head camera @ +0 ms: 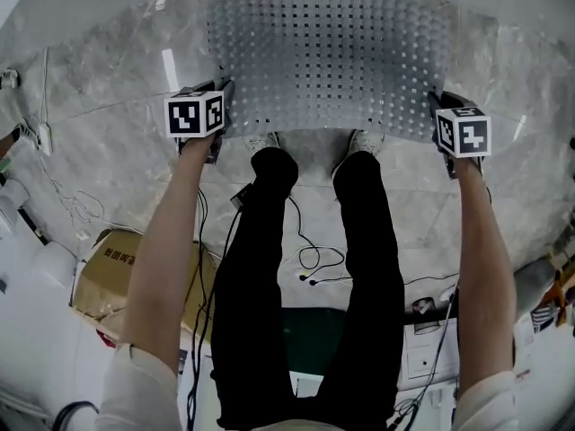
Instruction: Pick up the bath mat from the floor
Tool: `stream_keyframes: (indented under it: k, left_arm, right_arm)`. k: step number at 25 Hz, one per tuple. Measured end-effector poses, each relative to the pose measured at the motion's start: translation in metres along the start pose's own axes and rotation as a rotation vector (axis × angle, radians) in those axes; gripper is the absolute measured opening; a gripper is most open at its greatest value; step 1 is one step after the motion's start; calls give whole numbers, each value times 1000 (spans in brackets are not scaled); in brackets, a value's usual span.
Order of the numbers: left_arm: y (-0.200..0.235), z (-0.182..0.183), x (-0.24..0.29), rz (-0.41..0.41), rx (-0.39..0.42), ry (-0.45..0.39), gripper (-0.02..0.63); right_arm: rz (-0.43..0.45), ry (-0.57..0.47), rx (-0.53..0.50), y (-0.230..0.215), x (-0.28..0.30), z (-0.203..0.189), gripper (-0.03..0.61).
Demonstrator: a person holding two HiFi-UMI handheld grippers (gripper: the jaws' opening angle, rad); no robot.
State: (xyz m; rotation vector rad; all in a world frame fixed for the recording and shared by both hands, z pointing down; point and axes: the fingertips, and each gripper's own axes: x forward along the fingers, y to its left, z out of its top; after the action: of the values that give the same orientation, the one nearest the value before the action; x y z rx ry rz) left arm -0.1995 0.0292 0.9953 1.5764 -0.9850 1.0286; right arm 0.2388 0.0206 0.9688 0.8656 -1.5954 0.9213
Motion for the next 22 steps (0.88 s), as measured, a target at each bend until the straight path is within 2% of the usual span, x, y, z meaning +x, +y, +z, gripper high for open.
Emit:
stream_keyframes:
  k: [11, 22]
  left_arm:
    - [-54, -6, -102, -32, -20, -6, 84]
    - [-94, 6, -213, -41, -30, -55, 83]
  right_arm:
    - [29, -12, 22, 21, -110, -15, 41]
    - [43, -96, 14, 36, -224, -6, 41]
